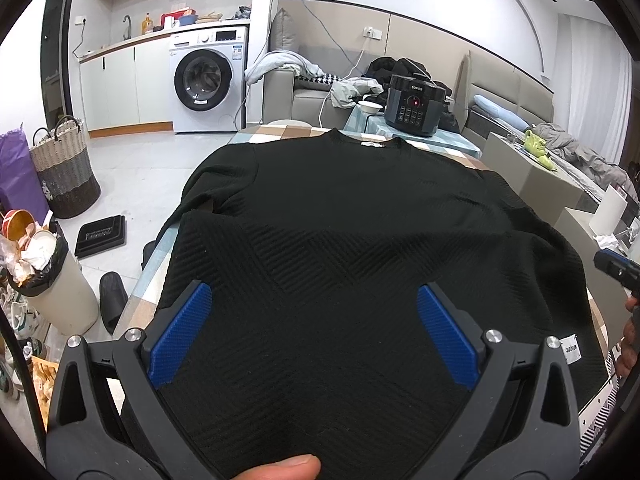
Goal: Fold small clothes
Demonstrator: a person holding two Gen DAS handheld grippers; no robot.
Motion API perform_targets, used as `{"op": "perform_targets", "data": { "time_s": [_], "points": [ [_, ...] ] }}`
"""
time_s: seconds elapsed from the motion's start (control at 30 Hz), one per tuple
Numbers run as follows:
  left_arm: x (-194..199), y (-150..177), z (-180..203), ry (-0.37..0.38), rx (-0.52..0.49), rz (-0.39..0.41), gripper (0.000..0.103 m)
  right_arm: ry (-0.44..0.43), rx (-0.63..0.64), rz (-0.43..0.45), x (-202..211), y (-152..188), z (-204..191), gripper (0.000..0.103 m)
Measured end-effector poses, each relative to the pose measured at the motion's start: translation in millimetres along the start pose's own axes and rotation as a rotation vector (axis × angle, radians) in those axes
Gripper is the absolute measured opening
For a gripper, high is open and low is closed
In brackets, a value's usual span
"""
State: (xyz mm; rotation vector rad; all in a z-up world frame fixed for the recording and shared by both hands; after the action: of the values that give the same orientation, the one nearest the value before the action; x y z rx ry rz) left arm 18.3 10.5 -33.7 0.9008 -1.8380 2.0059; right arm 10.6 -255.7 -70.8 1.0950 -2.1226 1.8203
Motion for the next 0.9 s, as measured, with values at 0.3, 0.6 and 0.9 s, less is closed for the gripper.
{"op": "perform_targets", "data": {
  "time_s": [0.3,0.6,0.9],
  "points": [
    [-20,-7,-7,0.026,0.015,-0.033,0.102,0.014,-0.118,0.006,6,-12,22,0.103],
    [-21,-27,-4,0.040,0.008,-0.035,0.102,-0.013,-0.274,0.010,11,-26,53,0.103],
    [-29,-51,-4,0.036,0.003,-0.041,0.102,-0.039,-0.469,0.004,-5,-49,98,0.103]
  ]
}}
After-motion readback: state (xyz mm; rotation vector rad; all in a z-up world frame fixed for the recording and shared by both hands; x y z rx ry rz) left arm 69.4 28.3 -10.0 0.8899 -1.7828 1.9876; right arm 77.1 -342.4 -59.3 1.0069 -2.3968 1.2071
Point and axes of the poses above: each gripper's, at about its wrist camera, not at the fingertips, and x roughly against the way its jaws point, z to its right, y to its underside, the point moved 1 cm from there along -x, roughly the way its jaws point, and after that the axes turned 11 degrees about -y, right-handed, at the moved point
